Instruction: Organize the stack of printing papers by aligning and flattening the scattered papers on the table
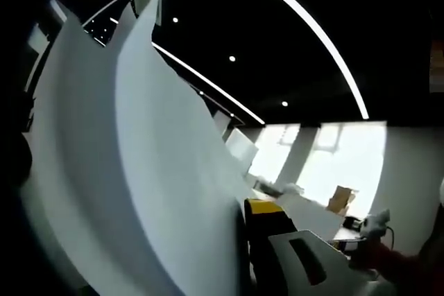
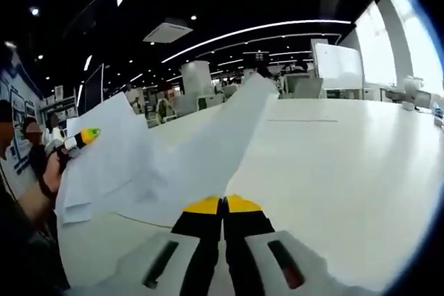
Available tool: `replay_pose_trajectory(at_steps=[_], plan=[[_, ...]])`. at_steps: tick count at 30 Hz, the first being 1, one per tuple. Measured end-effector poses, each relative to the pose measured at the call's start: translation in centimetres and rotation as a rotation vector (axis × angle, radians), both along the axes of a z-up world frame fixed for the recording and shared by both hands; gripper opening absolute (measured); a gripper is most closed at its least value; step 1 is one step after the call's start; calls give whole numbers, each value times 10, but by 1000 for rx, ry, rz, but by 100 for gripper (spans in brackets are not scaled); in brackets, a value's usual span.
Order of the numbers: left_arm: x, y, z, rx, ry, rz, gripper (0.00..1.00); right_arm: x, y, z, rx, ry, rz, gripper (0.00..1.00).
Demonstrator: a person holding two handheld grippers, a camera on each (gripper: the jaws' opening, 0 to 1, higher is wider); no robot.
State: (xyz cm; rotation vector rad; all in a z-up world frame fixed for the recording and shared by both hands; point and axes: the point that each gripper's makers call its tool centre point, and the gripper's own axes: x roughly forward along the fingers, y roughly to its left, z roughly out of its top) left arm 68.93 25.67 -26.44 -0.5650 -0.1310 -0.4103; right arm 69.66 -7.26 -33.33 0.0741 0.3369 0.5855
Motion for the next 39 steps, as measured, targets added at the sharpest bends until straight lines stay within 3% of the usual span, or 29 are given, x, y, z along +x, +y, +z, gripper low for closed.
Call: replay_pose_trajectory(at_steps=[7, 19, 24, 39], plan=[[0, 0, 0, 1, 3, 1, 12, -3, 1, 5, 35, -8, 7, 0], [-1, 0, 0, 0, 2, 2, 12, -5, 3, 4, 32, -2, 14, 0], [-1, 0, 0, -1, 2, 2, 12, -7, 6, 1, -13, -8, 26, 0], [-1, 1, 0, -7, 0, 5, 12, -3, -7, 10, 10, -21, -8, 0]])
